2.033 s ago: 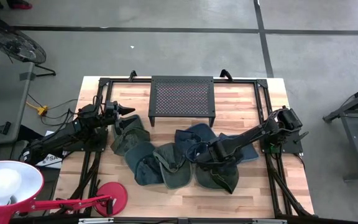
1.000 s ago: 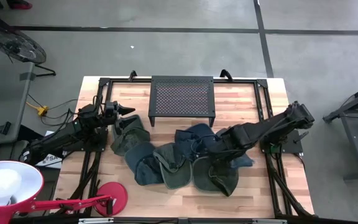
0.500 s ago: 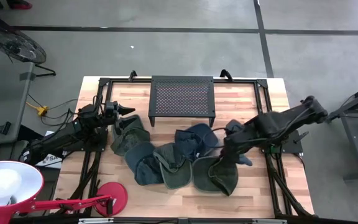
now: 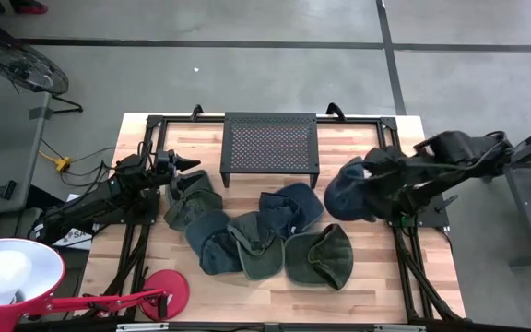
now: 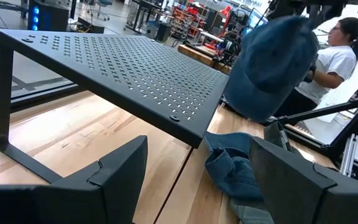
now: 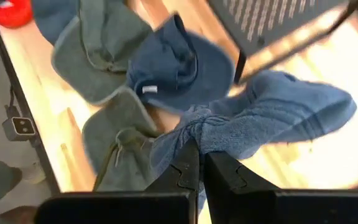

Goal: Pick & Place hat
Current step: Stack the dark blue cap on the shelf

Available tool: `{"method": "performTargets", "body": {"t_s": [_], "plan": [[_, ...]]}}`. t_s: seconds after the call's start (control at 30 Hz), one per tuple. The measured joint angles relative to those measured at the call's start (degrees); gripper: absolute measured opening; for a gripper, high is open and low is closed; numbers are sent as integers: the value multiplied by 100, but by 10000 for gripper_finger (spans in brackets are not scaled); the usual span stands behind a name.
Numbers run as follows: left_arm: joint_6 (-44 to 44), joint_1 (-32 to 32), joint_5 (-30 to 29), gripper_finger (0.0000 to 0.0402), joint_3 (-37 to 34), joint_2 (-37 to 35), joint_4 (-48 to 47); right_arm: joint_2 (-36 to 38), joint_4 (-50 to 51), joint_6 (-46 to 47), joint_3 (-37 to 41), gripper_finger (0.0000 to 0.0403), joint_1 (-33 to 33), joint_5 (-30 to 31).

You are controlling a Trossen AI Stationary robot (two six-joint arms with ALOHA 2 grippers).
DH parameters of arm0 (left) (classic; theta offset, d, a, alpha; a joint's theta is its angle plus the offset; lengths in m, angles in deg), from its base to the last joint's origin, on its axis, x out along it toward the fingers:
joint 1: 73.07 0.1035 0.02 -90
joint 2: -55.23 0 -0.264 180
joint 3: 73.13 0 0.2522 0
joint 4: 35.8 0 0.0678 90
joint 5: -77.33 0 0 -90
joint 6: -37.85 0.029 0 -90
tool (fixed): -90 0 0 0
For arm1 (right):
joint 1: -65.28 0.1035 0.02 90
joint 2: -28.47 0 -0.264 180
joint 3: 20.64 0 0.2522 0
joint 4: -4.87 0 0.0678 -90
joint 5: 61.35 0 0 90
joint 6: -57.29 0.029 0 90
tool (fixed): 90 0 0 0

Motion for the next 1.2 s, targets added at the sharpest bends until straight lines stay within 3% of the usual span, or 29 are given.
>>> {"method": "performTargets", "body": {"t_s": [0.23,0.33,0.57,0.73,1.0,1.2], "plan": [[-1,2,-2,276,-2,-1,0,311,-968,-2051,0,0,-238,149],[-1,2,-2,276,-1,0,0,377,-1491,-3080,2,0,-349,-70],[0,0,-2,276,0,0,0,464,-2641,-4896,2,0,-970,-1290],[-2,2,-2,276,0,0,0,439,-2957,-6169,2,0,-1572,-2494],[0,2,-15,276,-2,-2,-2,-2,-3590,-6844,2,0,-2746,-3819],[-1,0,-15,276,-2,-2,-2,-459,-4124,-7221,2,0,-3342,-4277]]}}
